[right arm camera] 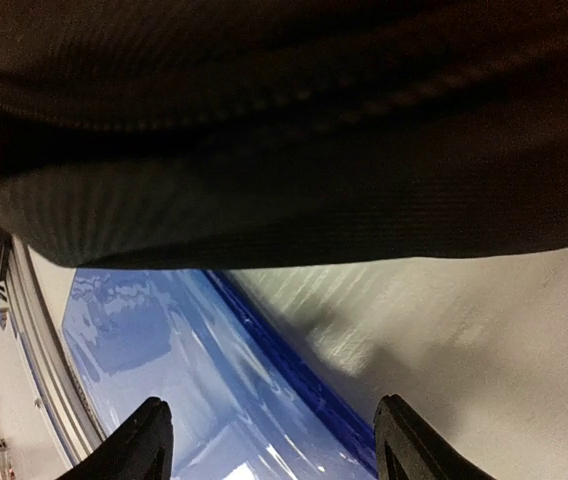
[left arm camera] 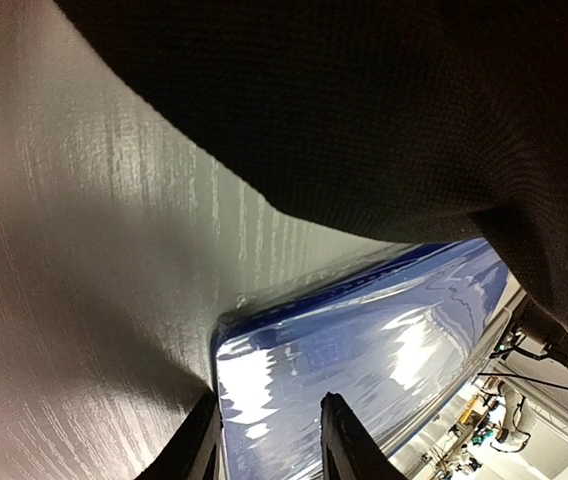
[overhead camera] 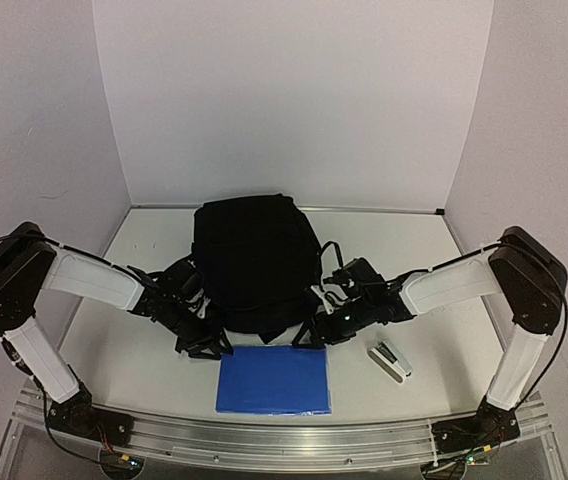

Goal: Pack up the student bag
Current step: Pick up the files from the center of the board.

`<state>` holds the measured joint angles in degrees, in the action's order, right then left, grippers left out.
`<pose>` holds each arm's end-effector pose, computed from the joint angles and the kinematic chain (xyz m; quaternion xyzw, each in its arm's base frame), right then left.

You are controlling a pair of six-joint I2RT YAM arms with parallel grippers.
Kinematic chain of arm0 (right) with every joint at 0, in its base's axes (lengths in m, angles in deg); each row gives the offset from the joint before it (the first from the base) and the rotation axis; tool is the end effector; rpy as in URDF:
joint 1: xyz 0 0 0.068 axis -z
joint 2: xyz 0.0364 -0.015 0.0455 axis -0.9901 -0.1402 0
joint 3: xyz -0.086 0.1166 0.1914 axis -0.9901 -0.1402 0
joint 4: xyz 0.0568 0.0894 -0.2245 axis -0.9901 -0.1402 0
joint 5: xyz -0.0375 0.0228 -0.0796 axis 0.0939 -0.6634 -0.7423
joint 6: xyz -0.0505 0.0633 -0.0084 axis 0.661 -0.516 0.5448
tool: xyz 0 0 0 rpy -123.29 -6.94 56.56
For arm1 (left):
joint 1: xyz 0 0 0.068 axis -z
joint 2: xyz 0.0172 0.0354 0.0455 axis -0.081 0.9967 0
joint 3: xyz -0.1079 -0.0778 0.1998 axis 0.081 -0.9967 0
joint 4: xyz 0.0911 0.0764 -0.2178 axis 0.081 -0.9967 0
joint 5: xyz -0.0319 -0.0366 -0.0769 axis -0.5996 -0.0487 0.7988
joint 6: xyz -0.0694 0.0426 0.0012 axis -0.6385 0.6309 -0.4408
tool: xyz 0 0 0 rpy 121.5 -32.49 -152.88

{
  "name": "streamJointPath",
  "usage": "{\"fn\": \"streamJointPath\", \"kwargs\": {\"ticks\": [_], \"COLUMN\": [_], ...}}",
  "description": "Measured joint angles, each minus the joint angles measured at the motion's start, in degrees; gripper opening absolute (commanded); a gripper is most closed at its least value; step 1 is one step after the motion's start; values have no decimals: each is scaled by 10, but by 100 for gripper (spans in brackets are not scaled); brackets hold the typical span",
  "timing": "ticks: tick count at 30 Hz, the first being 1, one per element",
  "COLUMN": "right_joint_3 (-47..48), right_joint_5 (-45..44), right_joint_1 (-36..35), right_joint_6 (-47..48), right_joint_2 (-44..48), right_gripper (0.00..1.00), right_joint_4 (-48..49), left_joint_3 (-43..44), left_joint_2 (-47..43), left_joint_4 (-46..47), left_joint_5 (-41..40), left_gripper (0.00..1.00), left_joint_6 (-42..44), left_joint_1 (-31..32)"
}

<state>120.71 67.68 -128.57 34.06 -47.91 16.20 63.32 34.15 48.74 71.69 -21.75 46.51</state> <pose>0.2166 0.2838 0.0921 -0.3021 0.8533 0.4013 0.1398 0.1903 -0.2163 0.0766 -0.0041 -0.9473 0.3194 0.0234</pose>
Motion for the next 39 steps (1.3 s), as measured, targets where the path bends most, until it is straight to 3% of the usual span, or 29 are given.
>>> {"fn": "streamJointPath", "kwargs": {"ticks": [6,14,32,39], "right_joint_3": [11,11,66,66], "right_joint_5": [82,104,119,133], "right_joint_1": [0,10,7,12], "right_joint_6": [26,30,21,35], "right_joint_2": [-9,-12,-73,-72], "right_gripper": [55,46,51,36], "right_joint_4": [-40,-55,-77,-86], "left_joint_3": [11,22,23,23], "left_joint_2": [14,27,33,37], "left_joint_4": [13,19,37,48], "left_joint_5": [4,11,17,17], "left_gripper": [35,35,35,35], "left_joint_6": [0,1,19,29], "left_joint_1": [0,0,-1,-2]}}
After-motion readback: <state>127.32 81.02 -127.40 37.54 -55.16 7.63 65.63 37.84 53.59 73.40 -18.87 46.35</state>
